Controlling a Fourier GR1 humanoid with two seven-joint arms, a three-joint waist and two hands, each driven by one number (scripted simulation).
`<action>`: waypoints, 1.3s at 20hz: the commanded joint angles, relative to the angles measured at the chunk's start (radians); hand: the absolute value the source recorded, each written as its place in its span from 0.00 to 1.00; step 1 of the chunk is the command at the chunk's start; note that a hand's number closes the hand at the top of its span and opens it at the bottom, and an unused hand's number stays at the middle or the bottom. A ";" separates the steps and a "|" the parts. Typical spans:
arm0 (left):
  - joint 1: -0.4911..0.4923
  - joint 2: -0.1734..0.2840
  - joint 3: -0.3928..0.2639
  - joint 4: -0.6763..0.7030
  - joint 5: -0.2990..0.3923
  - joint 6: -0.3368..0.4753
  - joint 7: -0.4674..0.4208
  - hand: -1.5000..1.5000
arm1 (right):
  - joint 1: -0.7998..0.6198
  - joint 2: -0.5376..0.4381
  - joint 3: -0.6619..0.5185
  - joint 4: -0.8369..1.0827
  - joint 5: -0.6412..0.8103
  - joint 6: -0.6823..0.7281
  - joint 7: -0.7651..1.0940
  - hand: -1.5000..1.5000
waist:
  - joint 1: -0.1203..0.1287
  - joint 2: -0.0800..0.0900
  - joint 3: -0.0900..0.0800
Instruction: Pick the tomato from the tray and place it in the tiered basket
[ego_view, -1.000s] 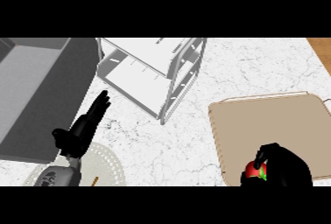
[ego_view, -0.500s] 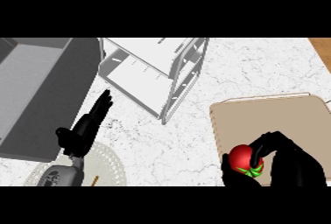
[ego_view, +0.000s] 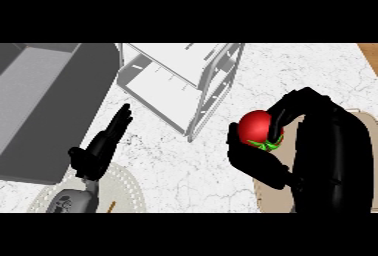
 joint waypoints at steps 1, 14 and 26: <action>-0.008 0.002 0.008 0.011 0.000 -0.001 0.001 0.50 | -0.270 0.014 -0.077 0.108 -0.062 0.085 0.253 1.00 | 0.009 -0.001 -0.002; -0.039 -0.009 -0.003 0.011 0.001 -0.015 0.015 0.50 | -0.709 0.015 -0.356 0.834 -0.233 -0.117 0.104 1.00 | 0.037 0.011 -0.001; -0.062 -0.046 -0.031 0.016 -0.024 0.003 0.036 0.50 | -0.902 0.015 -0.433 1.403 -0.335 -0.433 -0.146 1.00 | 0.047 0.019 -0.001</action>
